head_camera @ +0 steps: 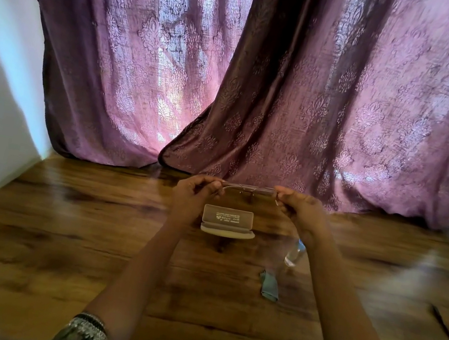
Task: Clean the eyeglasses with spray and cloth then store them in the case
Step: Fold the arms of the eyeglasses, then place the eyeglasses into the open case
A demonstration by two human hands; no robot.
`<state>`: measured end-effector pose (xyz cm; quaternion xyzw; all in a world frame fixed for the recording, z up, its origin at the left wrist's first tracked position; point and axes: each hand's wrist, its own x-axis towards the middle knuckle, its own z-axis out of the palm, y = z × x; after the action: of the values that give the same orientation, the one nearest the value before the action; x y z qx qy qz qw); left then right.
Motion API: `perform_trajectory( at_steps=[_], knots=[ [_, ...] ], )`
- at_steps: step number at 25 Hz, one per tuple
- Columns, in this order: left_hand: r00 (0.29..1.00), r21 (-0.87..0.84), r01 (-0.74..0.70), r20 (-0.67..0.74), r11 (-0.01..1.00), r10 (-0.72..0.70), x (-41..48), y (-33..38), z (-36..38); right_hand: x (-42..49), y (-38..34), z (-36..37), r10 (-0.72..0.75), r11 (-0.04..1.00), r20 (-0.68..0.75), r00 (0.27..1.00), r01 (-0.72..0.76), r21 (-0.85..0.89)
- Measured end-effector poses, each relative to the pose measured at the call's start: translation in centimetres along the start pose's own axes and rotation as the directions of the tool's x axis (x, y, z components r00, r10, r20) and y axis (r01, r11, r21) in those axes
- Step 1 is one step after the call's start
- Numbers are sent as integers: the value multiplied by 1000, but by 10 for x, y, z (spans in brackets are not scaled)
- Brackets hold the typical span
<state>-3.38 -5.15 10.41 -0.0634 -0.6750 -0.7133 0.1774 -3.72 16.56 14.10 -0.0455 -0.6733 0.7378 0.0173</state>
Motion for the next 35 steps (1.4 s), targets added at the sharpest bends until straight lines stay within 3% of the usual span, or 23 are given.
perform_trajectory(
  at_steps=[5, 10, 20, 26, 29, 32, 35],
  knots=[
    [997, -136, 52, -54, 989, -60, 5, 13, 10, 0, -11, -2, -143, 978, -12, 990, 139, -153],
    [992, -194, 117, -30, 974, -125, 11, 22, 12, 0, -15, 1, -97, 994, 65, 993, 93, 53],
    [969, -217, 243, 13, 945, -246, 13, 18, 11, 5, -9, 5, -58, 992, -2, 998, 58, 109],
    [947, -261, 291, -55, 920, -315, 21, 7, 10, 10, -3, 8, -24, 989, -58, 998, 32, 144],
    [893, -170, 390, -171, 905, -417, 25, -19, 3, 15, 3, 8, -17, 987, -89, 996, 31, 157],
    [775, 26, 586, -312, 810, -550, 22, -62, -7, 20, 13, 6, -12, 989, -90, 996, 25, 147],
    [709, 93, 666, -387, 740, -590, 11, -89, -10, 23, 24, 2, 10, 981, -89, 996, 8, 194]
  ],
)
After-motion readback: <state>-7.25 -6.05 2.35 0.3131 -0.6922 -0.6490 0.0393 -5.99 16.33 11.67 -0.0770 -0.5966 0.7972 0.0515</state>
